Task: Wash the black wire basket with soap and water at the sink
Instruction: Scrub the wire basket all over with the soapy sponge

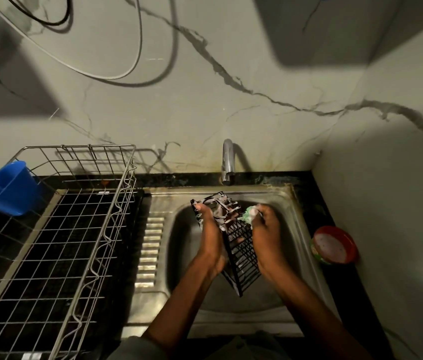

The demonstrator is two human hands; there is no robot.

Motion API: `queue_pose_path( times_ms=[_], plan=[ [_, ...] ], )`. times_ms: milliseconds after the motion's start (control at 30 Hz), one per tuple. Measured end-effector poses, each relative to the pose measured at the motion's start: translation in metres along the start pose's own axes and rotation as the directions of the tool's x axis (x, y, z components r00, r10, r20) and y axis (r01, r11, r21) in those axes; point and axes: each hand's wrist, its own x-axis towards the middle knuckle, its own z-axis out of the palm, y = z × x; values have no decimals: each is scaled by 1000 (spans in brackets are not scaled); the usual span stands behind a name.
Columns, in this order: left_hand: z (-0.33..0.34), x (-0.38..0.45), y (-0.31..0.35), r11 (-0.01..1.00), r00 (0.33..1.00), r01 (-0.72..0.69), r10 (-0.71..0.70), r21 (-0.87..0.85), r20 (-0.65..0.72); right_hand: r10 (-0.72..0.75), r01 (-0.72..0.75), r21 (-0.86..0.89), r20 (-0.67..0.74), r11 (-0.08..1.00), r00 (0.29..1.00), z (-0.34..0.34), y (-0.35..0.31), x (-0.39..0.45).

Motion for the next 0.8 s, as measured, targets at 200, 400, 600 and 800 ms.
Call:
queue_pose_path(
  times_ms=[200, 400, 600, 800],
  plan=[
    [-10, -1, 4, 995, 999, 25, -29, -93, -42, -426, 453, -496, 175, 741, 888, -12, -12, -23],
    [-20, 1, 6, 992, 999, -29, 26, -127, -29, -391, 508, -286, 379, 812, 839, -2, -49, -14],
    [-11, -11, -2, 994, 995, -96, 96, -41, -13, -298, 459, -363, 419, 811, 858, 32, -76, 9],
    [-23, -10, 6, 980, 996, -3, 21, -197, 87, -266, 374, -433, 291, 820, 919, -1, -57, -4]
  ],
)
